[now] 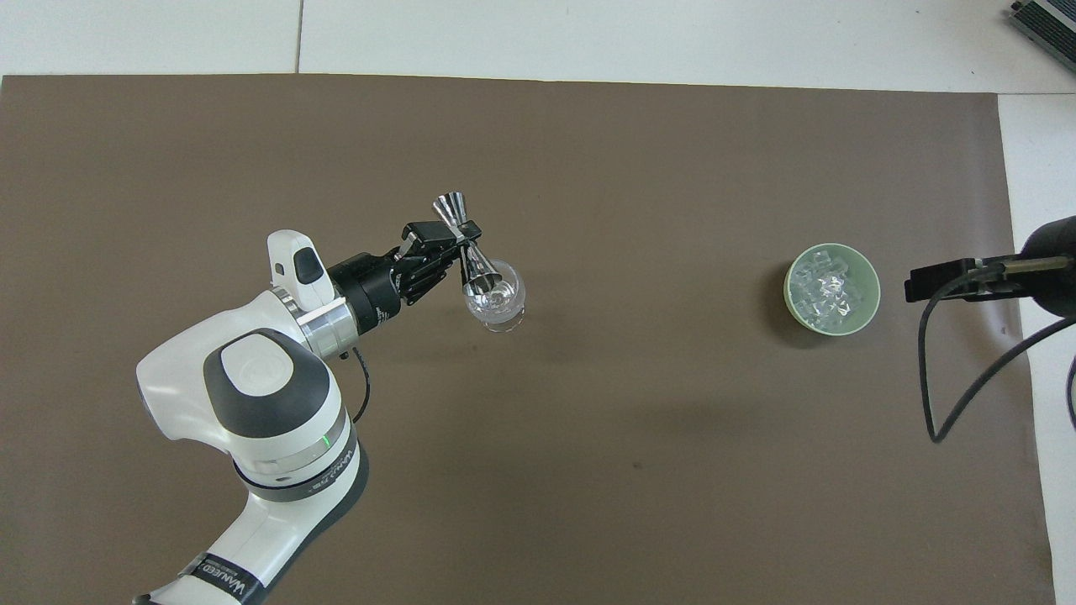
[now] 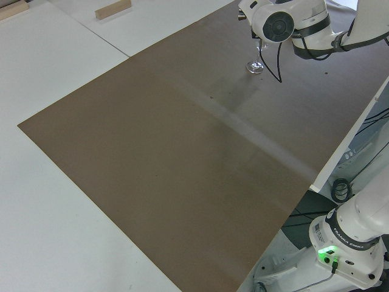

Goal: Pour wine and add ice with both arms
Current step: 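Tilt the jigger with the left gripper to pour into the glass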

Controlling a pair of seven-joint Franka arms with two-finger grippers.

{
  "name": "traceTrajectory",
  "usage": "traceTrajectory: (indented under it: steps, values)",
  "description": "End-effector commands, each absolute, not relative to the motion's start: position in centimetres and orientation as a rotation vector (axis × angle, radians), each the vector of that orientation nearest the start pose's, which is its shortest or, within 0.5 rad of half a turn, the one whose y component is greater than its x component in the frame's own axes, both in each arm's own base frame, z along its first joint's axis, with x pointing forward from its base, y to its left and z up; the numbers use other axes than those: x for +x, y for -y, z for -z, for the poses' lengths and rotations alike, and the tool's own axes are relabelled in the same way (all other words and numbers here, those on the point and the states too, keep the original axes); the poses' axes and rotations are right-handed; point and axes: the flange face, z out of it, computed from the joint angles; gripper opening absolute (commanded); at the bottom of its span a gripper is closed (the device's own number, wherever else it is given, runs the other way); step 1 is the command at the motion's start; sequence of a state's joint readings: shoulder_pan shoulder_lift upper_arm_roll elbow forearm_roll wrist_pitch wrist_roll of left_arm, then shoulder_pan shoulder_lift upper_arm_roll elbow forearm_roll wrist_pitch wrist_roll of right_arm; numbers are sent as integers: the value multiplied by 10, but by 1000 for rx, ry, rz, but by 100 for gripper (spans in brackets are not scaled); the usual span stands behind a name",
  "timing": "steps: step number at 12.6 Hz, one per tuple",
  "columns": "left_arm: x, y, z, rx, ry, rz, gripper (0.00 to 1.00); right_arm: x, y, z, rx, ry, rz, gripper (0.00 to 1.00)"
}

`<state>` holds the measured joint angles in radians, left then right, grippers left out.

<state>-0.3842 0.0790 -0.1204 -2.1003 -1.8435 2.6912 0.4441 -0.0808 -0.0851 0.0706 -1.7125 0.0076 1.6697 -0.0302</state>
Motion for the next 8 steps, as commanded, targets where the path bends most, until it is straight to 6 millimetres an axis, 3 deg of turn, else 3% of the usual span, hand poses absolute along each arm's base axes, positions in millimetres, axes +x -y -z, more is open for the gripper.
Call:
traceTrajectory:
  steps: [1,8]
  values:
    - [520,250,-418,1911,-594,-364,0,528,5,-614,-3127,62,63,100]
    - [521,253,-421,1919,-539,-401,0,528,5,-614,-3127,62,63,100]
